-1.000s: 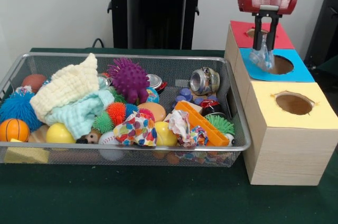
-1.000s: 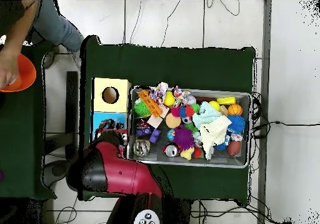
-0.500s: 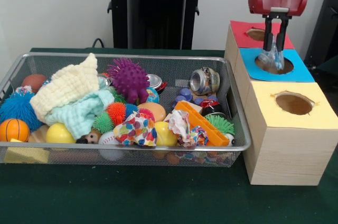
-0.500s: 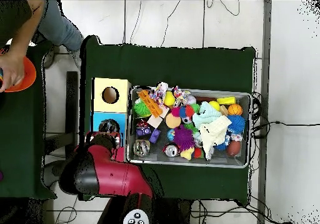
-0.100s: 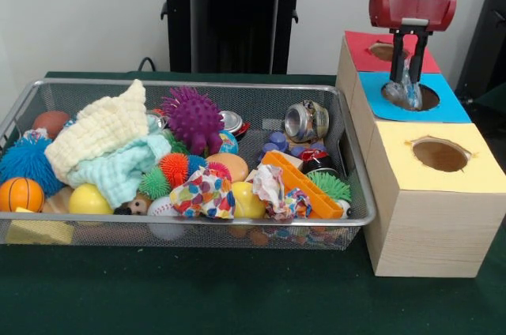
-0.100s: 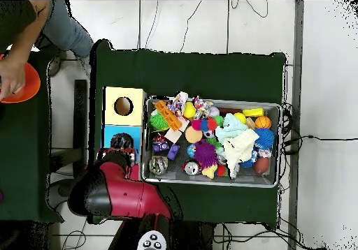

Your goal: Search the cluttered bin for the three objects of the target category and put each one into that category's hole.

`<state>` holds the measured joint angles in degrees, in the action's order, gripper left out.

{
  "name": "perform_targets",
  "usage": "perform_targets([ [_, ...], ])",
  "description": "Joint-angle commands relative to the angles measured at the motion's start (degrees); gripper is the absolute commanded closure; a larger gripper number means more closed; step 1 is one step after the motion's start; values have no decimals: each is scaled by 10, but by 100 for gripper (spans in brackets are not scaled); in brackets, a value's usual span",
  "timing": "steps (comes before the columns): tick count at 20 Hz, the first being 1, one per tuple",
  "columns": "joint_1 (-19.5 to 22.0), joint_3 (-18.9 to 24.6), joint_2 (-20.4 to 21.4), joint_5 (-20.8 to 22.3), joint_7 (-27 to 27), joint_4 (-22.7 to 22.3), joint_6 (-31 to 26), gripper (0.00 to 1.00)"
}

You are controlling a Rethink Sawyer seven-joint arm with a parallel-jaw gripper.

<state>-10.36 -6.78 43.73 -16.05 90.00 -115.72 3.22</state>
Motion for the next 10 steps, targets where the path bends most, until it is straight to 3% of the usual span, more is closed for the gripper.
perform_targets([
  [1, 25, 29, -35, -5, 145, -17, 29, 100],
  [2, 24, 28, -36, -5, 145, -16, 32, 100],
  [3, 21, 25, -35, -8, 143, -14, 30, 0],
  [10, 14, 17, -35, -14, 140, -7, 20, 0],
])
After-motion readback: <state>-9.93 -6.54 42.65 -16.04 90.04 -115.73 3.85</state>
